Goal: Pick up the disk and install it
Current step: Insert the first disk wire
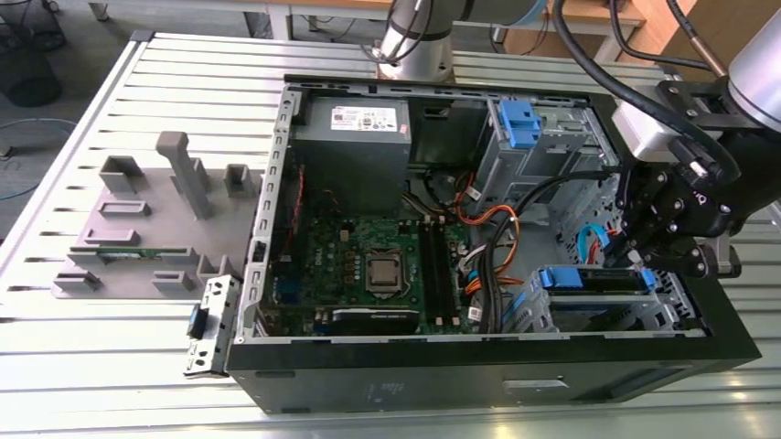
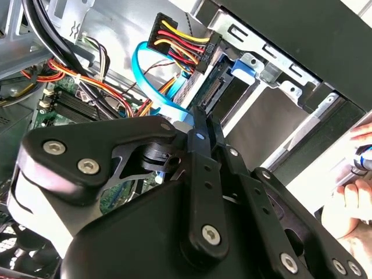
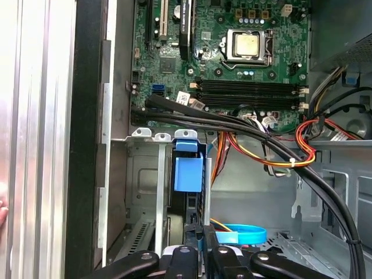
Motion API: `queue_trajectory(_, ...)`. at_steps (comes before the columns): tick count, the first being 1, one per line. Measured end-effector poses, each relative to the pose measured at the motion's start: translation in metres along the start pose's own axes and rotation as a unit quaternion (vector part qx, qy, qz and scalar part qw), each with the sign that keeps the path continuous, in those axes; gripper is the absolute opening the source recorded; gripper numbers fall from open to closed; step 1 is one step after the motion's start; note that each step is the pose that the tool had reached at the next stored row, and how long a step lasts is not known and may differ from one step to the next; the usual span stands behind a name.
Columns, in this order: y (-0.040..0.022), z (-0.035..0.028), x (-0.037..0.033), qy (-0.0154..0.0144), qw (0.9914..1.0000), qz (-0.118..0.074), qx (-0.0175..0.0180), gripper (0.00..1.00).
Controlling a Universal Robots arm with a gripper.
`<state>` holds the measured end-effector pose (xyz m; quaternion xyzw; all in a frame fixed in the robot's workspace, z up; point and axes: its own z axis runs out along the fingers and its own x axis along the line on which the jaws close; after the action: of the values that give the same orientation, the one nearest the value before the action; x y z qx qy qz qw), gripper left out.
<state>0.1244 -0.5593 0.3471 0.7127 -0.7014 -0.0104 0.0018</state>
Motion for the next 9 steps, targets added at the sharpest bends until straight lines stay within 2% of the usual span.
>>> queue_trajectory(1, 0.0, 0.0002, 0.0001, -0.0029, 1.0, 0.0, 0.0002, 0.16)
queue_trajectory(2, 0.0, 0.0003, 0.0001, -0.0088, 0.99996, 0.0, 0.0005, 0.16)
queue_trajectory(3, 0.0001, 0.0002, 0.0002, -0.0109, 0.99994, 0.0, 0.0006, 0.16)
queue_trajectory(6, 0.0007, 0.0004, 0.001, -0.0112, 0.99994, 0.0, 0.0011, 0.16)
queue_trajectory(9, 0.0023, 0.0016, 0.0026, -0.0111, 0.99993, 0.0, 0.004, 0.16)
